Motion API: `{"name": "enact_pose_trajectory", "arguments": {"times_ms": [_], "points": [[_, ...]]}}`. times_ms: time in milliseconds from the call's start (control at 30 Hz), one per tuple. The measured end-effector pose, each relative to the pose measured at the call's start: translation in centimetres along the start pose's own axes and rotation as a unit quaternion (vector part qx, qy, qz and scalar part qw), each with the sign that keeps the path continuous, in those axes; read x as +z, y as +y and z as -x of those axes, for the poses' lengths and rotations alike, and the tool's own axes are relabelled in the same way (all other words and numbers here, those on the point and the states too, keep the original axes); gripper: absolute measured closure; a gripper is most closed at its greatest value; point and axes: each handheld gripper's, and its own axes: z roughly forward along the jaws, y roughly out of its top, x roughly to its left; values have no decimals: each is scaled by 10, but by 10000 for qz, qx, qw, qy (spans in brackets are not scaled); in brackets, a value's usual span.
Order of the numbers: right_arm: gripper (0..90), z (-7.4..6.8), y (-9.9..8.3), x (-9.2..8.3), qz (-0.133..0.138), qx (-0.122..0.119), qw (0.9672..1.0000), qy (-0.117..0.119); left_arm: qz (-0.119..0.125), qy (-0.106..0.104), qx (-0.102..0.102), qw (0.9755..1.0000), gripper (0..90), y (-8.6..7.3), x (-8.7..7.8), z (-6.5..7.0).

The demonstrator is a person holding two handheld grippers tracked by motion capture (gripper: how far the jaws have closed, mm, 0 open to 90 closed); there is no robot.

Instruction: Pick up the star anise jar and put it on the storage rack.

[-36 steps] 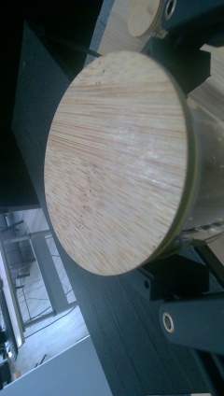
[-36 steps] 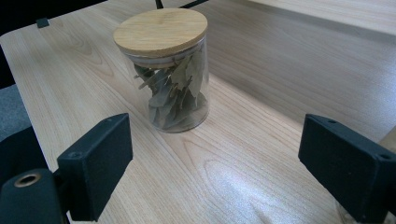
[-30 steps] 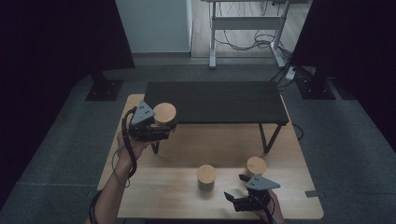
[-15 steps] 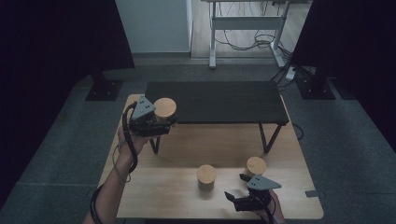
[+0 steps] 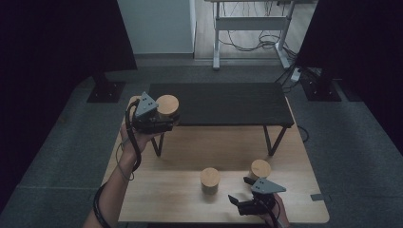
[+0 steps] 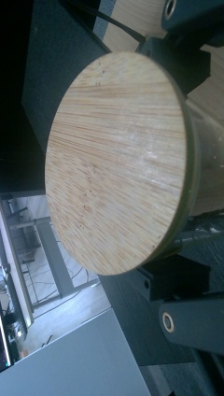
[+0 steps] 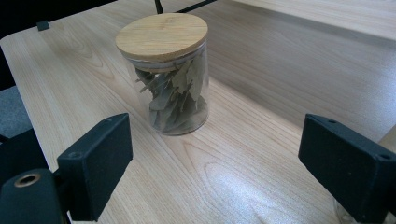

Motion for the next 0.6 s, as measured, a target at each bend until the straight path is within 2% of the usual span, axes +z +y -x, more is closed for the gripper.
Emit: {"name": "enact_pose_trajectory", "arguments": {"times_ms": [367, 600], "points": [[92, -1, 0, -1, 3, -25, 10000, 15, 35, -62, -53, 10000, 258, 4, 13, -7], [93, 0, -1, -1, 0, -16, 10000, 8, 43, -16, -37, 10000, 258, 6, 24, -9]]}}
